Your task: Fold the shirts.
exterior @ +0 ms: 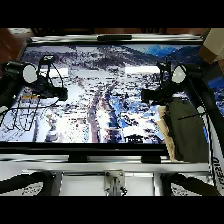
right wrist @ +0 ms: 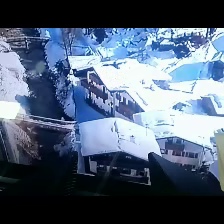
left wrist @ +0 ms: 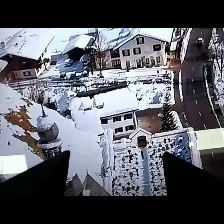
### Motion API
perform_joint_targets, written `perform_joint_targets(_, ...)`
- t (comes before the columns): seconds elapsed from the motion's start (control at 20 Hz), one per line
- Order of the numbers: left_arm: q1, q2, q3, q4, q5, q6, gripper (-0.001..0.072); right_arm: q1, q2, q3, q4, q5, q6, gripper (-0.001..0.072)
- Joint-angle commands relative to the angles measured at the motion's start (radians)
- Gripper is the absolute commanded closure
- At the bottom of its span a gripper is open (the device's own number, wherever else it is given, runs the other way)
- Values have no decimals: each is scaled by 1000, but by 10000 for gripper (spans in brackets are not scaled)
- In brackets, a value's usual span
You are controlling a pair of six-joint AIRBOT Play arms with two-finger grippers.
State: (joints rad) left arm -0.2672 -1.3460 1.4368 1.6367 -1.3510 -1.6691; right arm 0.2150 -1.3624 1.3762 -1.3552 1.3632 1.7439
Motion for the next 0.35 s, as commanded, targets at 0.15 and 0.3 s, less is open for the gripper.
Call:
perform_joint_targets(0.15, -1, 0, -5, 0, 48, -2, -13, 3, -1, 1, 3, 2, 2, 167)
perform_joint_targets(0.3, -1, 0, -23, -1, 70, -2, -13, 3, -1, 1, 4, 2, 2, 167)
